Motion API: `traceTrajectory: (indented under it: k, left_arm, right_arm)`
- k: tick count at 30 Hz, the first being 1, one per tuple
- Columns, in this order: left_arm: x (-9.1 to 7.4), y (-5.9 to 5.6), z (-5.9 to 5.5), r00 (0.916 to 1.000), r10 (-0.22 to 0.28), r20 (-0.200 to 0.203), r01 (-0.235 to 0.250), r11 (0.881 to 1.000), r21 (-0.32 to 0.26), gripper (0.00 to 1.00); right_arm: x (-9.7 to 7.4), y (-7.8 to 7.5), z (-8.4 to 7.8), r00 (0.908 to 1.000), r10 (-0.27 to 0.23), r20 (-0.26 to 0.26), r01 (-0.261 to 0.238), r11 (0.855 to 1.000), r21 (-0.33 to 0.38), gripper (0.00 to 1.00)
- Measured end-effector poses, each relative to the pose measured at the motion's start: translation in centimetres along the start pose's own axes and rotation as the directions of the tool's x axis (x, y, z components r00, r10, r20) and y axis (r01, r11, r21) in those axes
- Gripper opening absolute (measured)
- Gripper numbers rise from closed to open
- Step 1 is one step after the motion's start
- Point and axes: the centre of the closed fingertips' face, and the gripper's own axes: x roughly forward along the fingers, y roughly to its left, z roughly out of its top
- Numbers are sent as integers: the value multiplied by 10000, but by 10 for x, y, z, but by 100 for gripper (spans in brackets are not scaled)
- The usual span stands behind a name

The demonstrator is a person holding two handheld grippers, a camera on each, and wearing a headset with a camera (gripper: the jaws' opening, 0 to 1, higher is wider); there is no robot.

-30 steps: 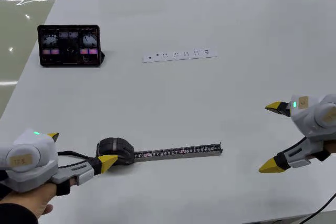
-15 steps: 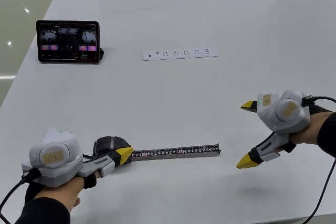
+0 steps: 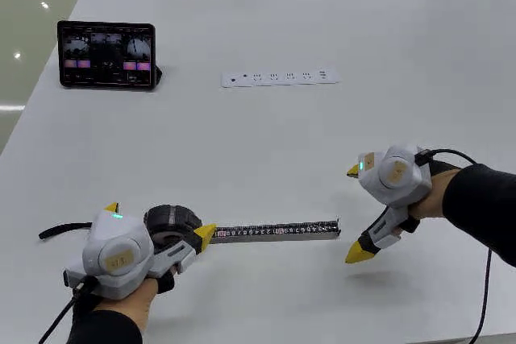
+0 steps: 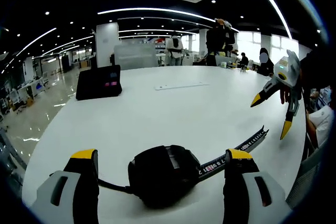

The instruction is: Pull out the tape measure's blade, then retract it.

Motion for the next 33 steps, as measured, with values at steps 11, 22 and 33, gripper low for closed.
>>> traceTrajectory:
  k: [11, 22, 33]
  left_arm:
    - [2, 4, -6, 9987, 450, 254, -442, 9986, -305, 99]
    - [5, 6, -3, 9990, 383, 244, -374, 9987, -340, 99]
    - [7, 4, -2, 9990, 338, 294, -324, 9984, -467, 97]
  right_arm:
    - [8, 7, 2, 9998, 83, -170, -97, 9966, -821, 67]
    - [12, 18, 2, 9975, 649, -291, -676, 9925, -1019, 28]
    - [19, 22, 2, 9963, 742, -436, -798, 9865, -1432, 12]
